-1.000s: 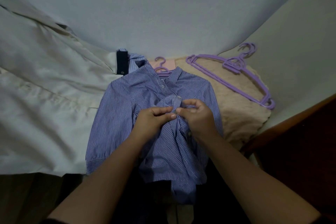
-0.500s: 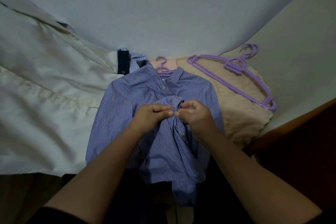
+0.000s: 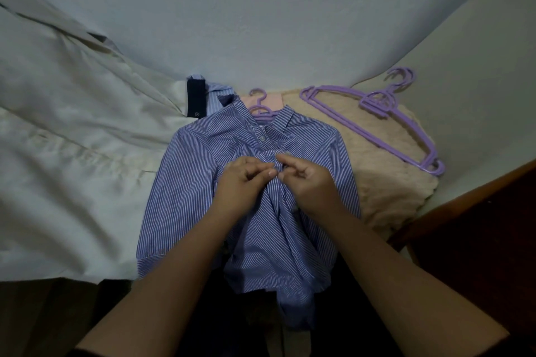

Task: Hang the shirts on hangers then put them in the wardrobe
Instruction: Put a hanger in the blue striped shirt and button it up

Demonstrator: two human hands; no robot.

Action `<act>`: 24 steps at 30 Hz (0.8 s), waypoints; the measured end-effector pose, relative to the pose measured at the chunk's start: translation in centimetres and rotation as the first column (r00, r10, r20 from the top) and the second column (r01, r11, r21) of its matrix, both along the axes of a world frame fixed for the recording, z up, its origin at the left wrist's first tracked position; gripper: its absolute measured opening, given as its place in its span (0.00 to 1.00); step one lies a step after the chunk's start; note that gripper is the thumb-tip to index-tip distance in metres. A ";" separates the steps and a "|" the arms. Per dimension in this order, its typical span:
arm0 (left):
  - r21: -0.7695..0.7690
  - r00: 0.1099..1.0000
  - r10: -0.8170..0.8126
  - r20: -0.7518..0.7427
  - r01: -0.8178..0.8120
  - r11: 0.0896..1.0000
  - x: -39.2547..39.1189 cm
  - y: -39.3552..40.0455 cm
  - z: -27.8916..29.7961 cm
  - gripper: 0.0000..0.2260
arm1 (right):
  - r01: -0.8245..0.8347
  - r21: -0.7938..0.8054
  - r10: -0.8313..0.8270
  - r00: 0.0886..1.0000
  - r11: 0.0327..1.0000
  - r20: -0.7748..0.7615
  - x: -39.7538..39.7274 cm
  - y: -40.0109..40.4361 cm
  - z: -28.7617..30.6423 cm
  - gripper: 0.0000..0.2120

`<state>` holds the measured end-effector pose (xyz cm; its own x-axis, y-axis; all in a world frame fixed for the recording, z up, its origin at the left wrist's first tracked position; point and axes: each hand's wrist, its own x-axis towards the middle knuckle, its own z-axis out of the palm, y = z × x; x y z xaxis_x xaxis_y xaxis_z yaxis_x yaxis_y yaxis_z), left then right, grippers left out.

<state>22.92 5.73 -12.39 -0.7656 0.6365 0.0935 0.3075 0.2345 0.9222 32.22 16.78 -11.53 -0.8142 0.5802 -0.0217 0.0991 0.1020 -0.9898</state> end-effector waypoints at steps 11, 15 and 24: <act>0.155 0.969 -0.021 0.246 -0.018 0.988 0.3 0.2 -0.1 0.11 | 0.087 -0.204 -0.082 0.996 0.975 0.033 -0.4 0.3 0.0 0.04; 0.123 0.983 -0.049 0.174 0.027 0.992 0.3 0.1 0.0 0.13 | 0.110 -0.250 -0.108 0.994 0.962 0.024 -0.7 0.4 -0.3 0.07; 0.127 0.982 -0.094 0.165 0.073 0.989 -0.2 0.1 -0.3 0.15 | 0.043 -0.136 -0.046 0.999 0.990 -0.020 -0.4 0.7 -0.2 0.06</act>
<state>22.74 5.85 -12.73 -0.7215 0.6909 0.0459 0.1573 0.0990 0.9826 31.84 17.48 -11.78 -0.7888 0.6089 -0.0840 0.0771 -0.0376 -0.9963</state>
